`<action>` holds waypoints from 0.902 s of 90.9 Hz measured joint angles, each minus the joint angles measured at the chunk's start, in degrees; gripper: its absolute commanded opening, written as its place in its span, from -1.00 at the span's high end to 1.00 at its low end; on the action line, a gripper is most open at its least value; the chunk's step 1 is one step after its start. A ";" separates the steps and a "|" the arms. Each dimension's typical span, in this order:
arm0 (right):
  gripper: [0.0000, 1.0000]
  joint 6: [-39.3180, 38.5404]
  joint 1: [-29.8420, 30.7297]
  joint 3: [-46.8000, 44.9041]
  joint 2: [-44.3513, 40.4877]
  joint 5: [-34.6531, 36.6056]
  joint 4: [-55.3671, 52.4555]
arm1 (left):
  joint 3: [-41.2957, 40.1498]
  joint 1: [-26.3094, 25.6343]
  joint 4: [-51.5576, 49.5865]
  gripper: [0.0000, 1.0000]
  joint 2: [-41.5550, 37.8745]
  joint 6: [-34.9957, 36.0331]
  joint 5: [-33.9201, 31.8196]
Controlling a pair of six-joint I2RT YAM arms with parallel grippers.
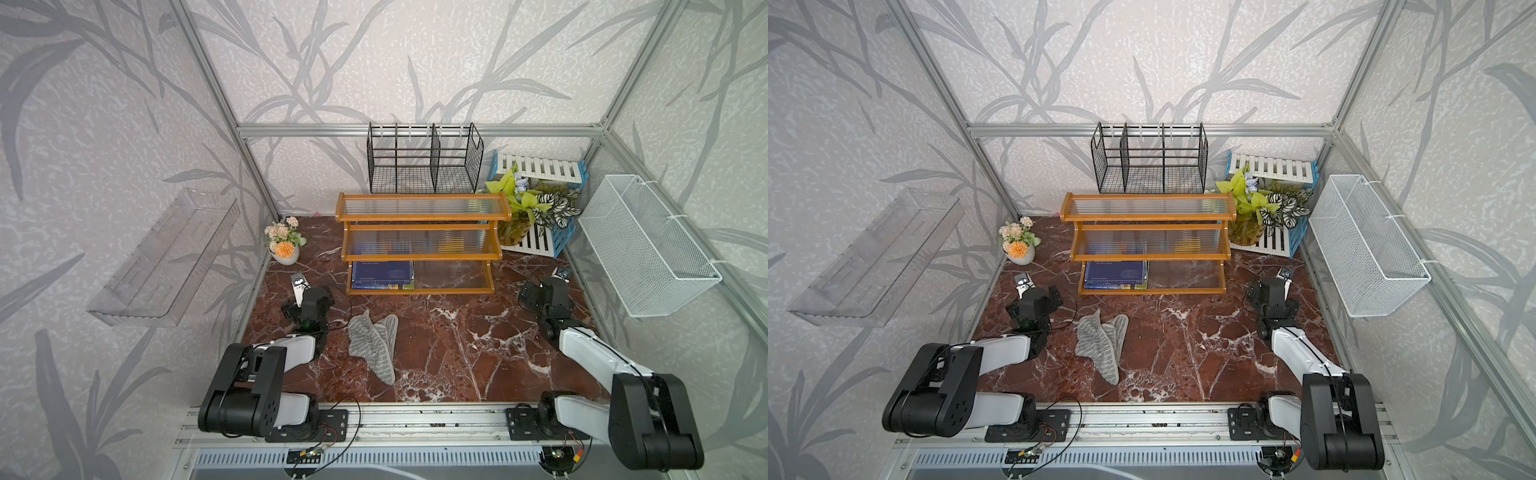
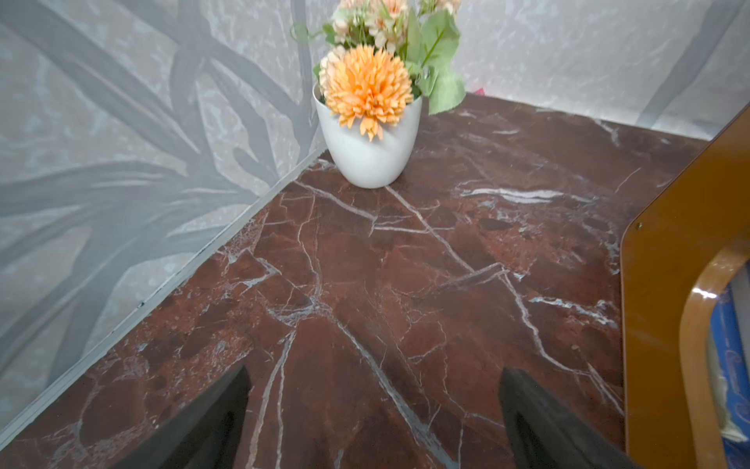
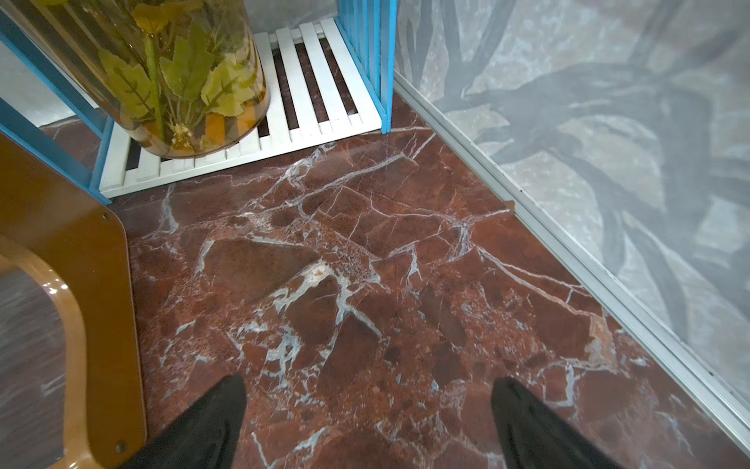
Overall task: Wipe the bookshelf clean with a cloth
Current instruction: Reset both arms
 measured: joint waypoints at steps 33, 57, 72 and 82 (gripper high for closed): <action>-0.98 -8.90 -1.18 -7.93 15.34 -10.93 33.99 | -3.19 0.90 21.09 -1.00 5.29 6.19 5.01; -0.98 -11.56 -0.37 -4.09 19.78 -13.18 37.55 | -0.39 0.90 20.63 -1.00 6.75 7.93 8.20; -0.98 -12.26 -0.22 -4.09 19.96 -13.03 38.27 | -0.39 0.87 20.61 -1.00 6.75 8.28 8.61; -0.98 -12.68 -0.22 -4.09 20.13 -13.29 38.36 | -0.39 0.87 20.61 -1.00 6.75 8.33 8.76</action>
